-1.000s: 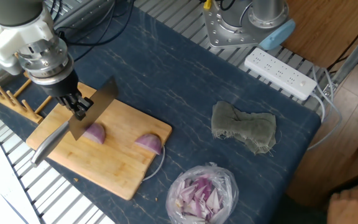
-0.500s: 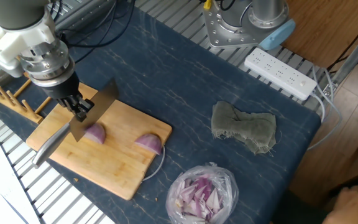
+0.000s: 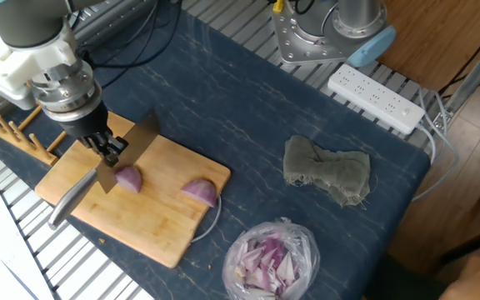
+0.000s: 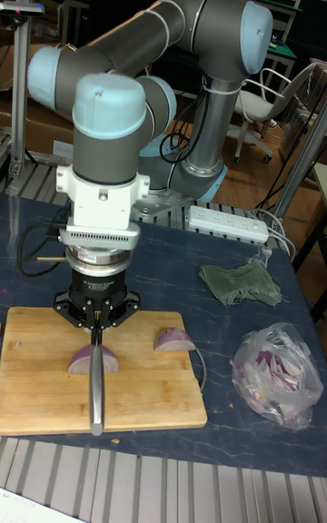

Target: Chop the onions

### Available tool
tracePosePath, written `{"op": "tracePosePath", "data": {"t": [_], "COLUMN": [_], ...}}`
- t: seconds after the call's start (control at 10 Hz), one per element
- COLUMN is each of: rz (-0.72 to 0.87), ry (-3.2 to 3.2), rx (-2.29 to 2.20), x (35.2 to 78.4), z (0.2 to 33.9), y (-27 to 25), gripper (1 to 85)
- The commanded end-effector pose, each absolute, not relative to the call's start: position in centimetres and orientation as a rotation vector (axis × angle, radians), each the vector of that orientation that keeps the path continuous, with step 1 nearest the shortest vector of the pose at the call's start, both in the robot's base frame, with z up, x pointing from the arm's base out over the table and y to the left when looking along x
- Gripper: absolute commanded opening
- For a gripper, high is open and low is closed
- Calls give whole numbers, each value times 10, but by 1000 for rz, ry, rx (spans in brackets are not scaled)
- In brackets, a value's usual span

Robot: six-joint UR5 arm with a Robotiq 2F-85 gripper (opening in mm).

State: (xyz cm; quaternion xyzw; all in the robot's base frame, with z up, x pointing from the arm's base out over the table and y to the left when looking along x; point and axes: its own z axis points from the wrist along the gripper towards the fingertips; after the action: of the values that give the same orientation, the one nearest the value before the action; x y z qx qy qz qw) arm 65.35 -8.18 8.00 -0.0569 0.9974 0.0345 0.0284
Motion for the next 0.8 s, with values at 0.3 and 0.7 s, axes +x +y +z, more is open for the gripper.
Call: {"op": "tracePosePath", "data": {"t": [0.3,0.7], "rz": [76,110], "ry": [3035,3132], "rx": [-185,-218], "x": [667,649], "z": [52,114], "y": [-83,-86], "gripper": [17,17]}}
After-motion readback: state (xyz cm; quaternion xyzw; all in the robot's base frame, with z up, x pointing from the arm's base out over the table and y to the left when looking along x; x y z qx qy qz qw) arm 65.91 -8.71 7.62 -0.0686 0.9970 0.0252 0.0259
